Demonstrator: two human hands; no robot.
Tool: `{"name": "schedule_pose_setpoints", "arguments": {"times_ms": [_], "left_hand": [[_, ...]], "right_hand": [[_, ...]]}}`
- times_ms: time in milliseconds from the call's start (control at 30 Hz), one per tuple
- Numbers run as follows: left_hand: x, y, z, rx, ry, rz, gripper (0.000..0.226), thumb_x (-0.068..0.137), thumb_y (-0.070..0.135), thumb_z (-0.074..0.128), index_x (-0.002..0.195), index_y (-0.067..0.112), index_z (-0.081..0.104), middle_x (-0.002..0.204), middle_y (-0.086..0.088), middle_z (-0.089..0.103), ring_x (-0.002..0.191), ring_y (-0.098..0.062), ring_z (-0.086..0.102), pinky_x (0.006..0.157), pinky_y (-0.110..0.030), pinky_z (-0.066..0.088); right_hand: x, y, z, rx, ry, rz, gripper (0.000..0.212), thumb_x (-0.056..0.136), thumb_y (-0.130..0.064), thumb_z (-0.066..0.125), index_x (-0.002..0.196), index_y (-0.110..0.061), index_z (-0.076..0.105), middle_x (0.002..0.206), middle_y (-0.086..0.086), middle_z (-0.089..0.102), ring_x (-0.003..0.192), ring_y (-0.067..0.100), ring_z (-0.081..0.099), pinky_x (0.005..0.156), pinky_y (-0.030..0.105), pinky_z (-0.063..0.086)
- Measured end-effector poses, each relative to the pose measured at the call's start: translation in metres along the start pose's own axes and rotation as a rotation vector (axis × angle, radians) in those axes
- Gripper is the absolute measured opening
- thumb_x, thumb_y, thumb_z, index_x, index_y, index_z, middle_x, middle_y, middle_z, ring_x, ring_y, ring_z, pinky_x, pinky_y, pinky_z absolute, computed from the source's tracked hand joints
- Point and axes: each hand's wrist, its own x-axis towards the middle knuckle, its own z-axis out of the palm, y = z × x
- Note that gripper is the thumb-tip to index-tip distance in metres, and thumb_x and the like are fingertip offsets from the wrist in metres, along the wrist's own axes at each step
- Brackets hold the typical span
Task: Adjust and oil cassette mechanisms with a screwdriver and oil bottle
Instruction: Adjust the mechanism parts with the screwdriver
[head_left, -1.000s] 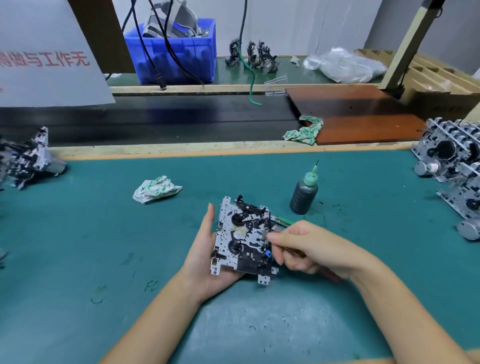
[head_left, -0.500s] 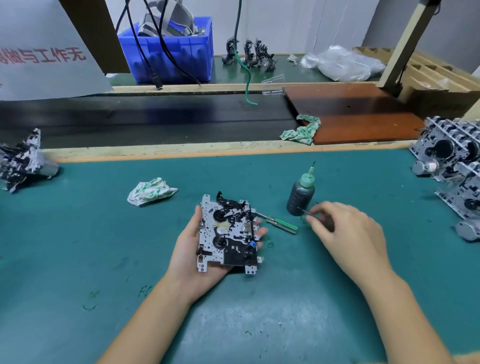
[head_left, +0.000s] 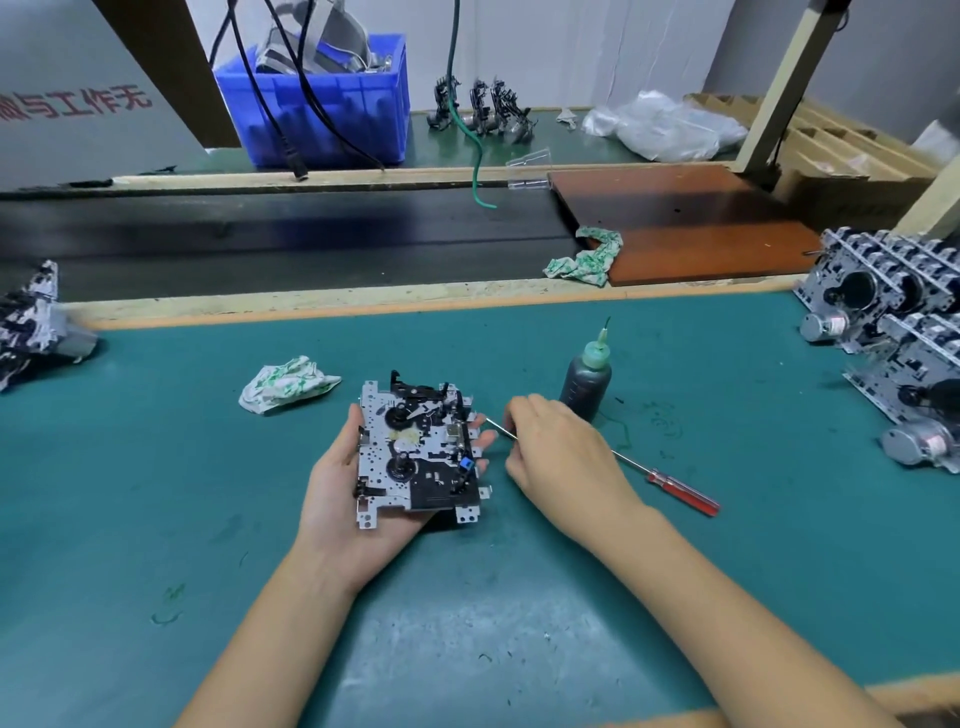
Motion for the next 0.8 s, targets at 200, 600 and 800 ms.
{"name": "schedule_pose_setpoints", "arguments": {"times_ms": [200,600,800], "left_hand": [[0.0,0.0,-0.001,0.018,-0.049,-0.026,0.066,0.096,0.052,0.029,0.114,0.0,0.067,0.129,-0.028,0.055,0.117,-0.046,0.054,0.095,-0.057,0.044],[0.005,-0.014,0.0,0.148,0.011,-0.174,0.068,0.092,0.055,0.033,0.117,0.0,0.065,0.129,-0.026,0.056,0.118,-0.035,0.057,0.099,-0.047,0.045],[0.006,-0.013,0.003,0.149,0.054,-0.165,0.067,0.09,0.054,0.037,0.119,0.0,0.063,0.127,-0.026,0.057,0.115,-0.036,0.059,0.095,-0.047,0.045]], "right_hand": [[-0.021,0.015,-0.002,0.885,-0.091,0.267,0.012,0.099,-0.022,0.038,0.088,-0.021,0.044,0.049,-0.01,0.035,0.043,0.006,0.029,0.047,0.023,0.025],[-0.029,0.019,-0.02,1.183,-0.66,0.25,0.048,0.098,-0.042,0.043,0.057,-0.021,0.055,0.047,-0.006,0.023,0.041,0.008,0.014,0.038,0.016,0.014],[-0.029,0.014,-0.018,1.165,-0.704,0.269,0.045,0.096,-0.041,0.046,0.059,-0.016,0.053,0.044,-0.007,0.024,0.037,0.006,0.018,0.035,0.014,0.019]]}}
